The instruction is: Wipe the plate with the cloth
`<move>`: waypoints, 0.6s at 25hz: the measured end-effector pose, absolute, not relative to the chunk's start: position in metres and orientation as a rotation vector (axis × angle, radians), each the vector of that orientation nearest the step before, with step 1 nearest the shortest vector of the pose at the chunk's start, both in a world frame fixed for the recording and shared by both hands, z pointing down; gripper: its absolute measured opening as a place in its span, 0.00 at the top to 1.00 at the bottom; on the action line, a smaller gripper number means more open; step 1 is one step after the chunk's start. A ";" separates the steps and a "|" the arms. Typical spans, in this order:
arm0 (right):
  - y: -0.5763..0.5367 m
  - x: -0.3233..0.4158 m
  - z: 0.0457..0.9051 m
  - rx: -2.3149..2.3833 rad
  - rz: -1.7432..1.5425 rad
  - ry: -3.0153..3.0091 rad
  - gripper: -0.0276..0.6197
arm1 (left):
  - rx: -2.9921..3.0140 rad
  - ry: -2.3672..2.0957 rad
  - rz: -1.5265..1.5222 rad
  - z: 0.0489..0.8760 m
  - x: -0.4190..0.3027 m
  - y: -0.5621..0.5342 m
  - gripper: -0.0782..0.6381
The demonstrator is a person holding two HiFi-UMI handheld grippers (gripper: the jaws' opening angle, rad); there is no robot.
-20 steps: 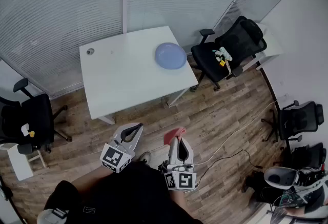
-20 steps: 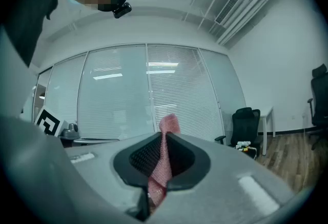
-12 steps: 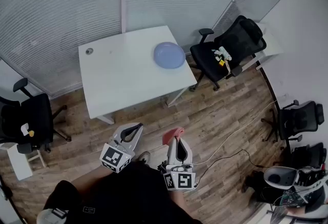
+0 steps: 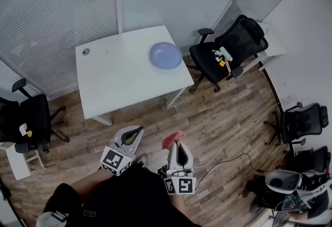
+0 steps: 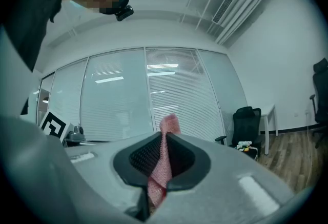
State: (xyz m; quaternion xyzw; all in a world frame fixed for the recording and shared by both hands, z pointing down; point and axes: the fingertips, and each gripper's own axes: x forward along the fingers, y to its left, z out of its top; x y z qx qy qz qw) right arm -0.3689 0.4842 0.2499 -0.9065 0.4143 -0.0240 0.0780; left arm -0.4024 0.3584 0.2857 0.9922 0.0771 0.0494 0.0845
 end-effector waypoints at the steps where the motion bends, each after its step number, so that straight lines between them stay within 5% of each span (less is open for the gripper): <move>1: 0.488 -0.367 0.251 -2.712 -0.071 1.251 0.92 | 2.960 0.224 0.151 0.287 -0.401 0.363 0.89; 15: 0.502 -0.283 0.273 -2.730 -0.121 1.240 0.92 | 2.943 0.165 0.236 0.315 -0.333 0.364 0.89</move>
